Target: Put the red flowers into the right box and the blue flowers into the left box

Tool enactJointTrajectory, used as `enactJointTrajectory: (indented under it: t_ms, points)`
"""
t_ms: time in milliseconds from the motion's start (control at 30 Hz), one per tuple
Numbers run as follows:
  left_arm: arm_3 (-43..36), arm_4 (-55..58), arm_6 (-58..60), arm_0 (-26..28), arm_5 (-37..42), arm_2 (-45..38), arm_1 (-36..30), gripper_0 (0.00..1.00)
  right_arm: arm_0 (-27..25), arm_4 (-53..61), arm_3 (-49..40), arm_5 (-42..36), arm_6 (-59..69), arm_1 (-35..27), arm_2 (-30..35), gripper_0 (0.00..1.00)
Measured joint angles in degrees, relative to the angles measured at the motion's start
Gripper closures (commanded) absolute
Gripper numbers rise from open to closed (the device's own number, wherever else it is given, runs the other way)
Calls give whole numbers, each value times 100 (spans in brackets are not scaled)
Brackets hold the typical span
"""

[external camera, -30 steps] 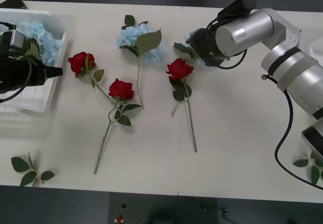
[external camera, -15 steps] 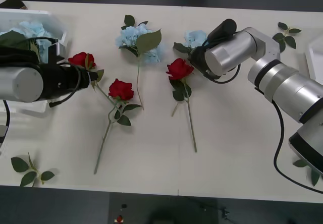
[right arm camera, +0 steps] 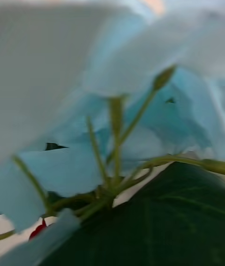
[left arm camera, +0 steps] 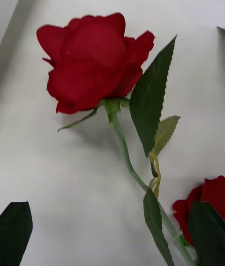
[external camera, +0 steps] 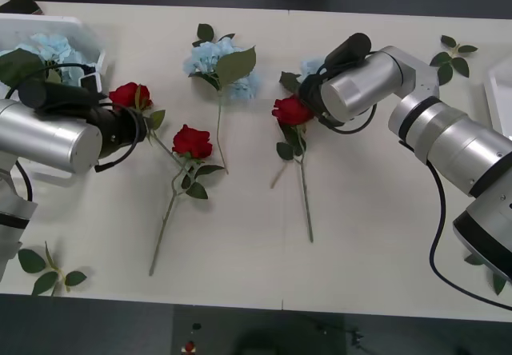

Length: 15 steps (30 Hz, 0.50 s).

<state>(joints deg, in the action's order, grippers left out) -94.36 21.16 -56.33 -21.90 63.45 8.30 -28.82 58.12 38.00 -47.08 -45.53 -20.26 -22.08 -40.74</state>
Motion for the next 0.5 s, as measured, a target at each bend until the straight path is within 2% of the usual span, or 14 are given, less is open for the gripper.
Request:
enactJointTrajectory:
  t_ms: [233,300,500]
  points:
    - [811,-239,2,-457,-691,10,74,6,0,32,0,129,0,-4,1,100]
    - [1054,-239,2,-554,-849,10,124,13,0,60,0,290,-3,-14,30,100]
    - [1510,-352,2,-660,-1265,200,159,19,0,787,-249,339,-531,-276,414,100]
